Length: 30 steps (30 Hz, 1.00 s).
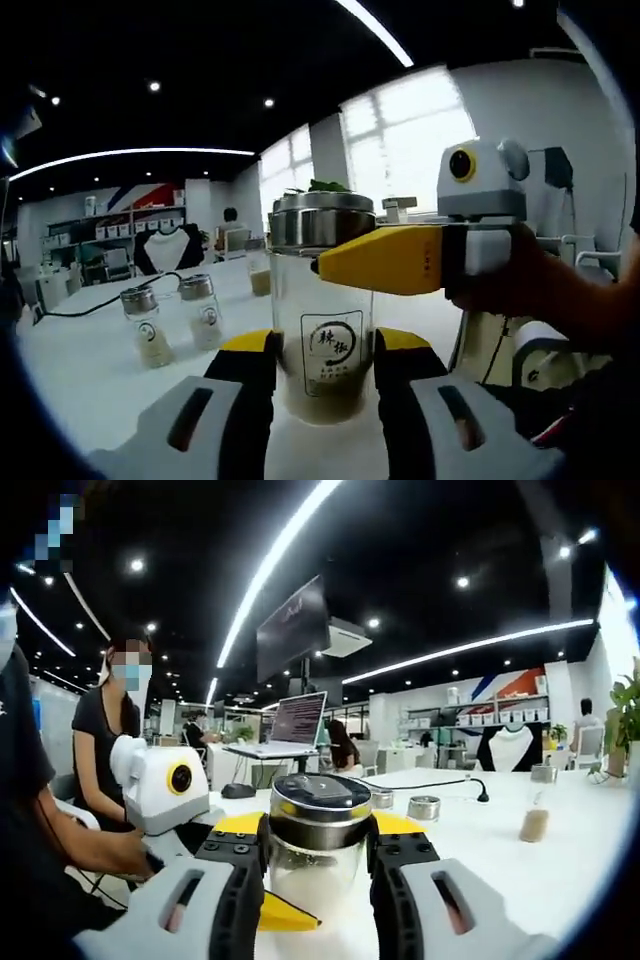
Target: Rotate the seasoning bottle until the label or dispensing opening points toward the visible target arrow and the bottle remains upright within the marked orientation range
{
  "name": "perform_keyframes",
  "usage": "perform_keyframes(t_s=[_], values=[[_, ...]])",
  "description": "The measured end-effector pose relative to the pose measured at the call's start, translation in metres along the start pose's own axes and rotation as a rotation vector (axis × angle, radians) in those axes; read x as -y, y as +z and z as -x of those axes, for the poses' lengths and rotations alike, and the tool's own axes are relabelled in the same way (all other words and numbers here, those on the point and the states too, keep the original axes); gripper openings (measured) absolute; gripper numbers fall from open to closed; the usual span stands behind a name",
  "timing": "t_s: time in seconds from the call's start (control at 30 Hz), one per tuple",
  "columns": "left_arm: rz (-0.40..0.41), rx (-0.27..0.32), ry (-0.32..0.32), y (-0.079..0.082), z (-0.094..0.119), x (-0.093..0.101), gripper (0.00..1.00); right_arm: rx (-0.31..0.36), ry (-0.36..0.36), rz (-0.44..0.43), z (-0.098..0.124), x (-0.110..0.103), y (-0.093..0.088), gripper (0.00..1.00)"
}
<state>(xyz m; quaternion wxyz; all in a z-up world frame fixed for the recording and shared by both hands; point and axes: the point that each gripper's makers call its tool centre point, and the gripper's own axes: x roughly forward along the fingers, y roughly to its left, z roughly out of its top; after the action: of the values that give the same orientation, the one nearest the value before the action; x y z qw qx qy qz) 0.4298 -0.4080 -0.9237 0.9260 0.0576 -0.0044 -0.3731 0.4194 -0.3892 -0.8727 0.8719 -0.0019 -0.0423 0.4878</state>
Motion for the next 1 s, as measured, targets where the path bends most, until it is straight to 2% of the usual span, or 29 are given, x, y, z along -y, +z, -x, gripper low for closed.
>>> perform_keyframes(t_s=[0.13, 0.27, 0.37, 0.47, 0.57, 0.67, 0.7, 0.73, 0.87, 0.9, 1.0], values=[[-0.009, -0.014, 0.054, -0.004, -0.002, -0.003, 0.40, -0.016, -0.053, -0.003, -0.004, 0.003, -0.003, 0.37], [0.022, -0.003, 0.136, -0.003, -0.002, -0.008, 0.40, 0.005, -0.120, -0.021, -0.007, 0.004, 0.001, 0.37], [0.004, -0.003, 0.196, -0.003, -0.003, -0.010, 0.40, -0.002, -0.138, -0.014, -0.011, 0.004, 0.002, 0.38], [-0.069, 0.005, 0.256, -0.002, -0.001, -0.012, 0.41, -0.017, -0.156, -0.019, -0.012, 0.004, 0.003, 0.38], [-0.029, 0.017, 0.218, -0.001, 0.000, -0.010, 0.41, -0.027, -0.152, -0.006, -0.011, 0.005, 0.003, 0.38], [-0.099, 0.023, 0.154, -0.002, -0.001, -0.008, 0.41, -0.038, -0.106, -0.044, -0.008, 0.009, 0.001, 0.37], [-0.122, 0.035, 0.111, -0.002, -0.001, -0.005, 0.41, -0.033, -0.096, -0.062, -0.006, 0.011, 0.001, 0.37], [-0.117, 0.039, 0.080, -0.002, -0.001, -0.003, 0.41, -0.029, -0.084, -0.071, -0.006, 0.011, 0.001, 0.37], [-0.089, 0.045, 0.020, -0.002, 0.000, 0.000, 0.42, -0.008, -0.003, -0.118, -0.004, 0.005, 0.001, 0.37], [-0.068, 0.044, -0.015, -0.003, -0.001, 0.001, 0.42, -0.014, 0.032, -0.111, -0.004, 0.002, 0.001, 0.37], [-0.014, 0.052, -0.034, -0.001, 0.000, 0.002, 0.42, -0.011, 0.078, -0.101, -0.004, -0.003, 0.003, 0.37]])
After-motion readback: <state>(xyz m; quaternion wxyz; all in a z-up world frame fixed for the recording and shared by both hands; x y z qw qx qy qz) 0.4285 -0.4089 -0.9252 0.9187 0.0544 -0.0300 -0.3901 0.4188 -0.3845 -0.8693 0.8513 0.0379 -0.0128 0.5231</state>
